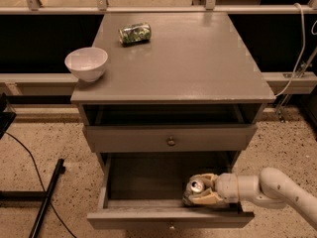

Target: Place 7up can into middle drawer

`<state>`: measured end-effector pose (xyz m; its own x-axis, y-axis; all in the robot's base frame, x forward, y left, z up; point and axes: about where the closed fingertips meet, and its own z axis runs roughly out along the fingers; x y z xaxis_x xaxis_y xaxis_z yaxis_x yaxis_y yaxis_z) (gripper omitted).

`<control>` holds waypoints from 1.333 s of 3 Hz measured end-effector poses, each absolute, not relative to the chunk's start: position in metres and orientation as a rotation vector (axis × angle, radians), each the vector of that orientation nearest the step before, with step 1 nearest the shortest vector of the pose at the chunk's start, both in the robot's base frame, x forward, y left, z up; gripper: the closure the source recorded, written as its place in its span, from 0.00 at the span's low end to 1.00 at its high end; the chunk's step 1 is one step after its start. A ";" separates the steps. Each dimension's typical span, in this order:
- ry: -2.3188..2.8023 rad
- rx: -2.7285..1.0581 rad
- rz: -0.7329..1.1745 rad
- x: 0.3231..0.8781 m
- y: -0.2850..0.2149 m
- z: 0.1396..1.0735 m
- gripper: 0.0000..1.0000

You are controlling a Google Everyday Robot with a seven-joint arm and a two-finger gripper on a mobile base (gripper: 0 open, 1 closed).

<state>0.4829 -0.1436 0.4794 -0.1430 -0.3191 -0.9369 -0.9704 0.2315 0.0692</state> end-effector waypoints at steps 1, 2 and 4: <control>1.633 -1.225 0.946 0.484 -0.142 0.475 0.59; 1.631 -1.227 0.951 0.483 -0.139 0.475 0.36; 1.627 -1.230 0.959 0.483 -0.135 0.474 0.00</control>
Offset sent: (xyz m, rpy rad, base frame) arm 0.0007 0.0016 -0.0044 0.0031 0.0038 0.0011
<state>0.4828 -0.1354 0.4743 -0.1454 -0.3124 -0.9388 -0.9726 0.2190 0.0777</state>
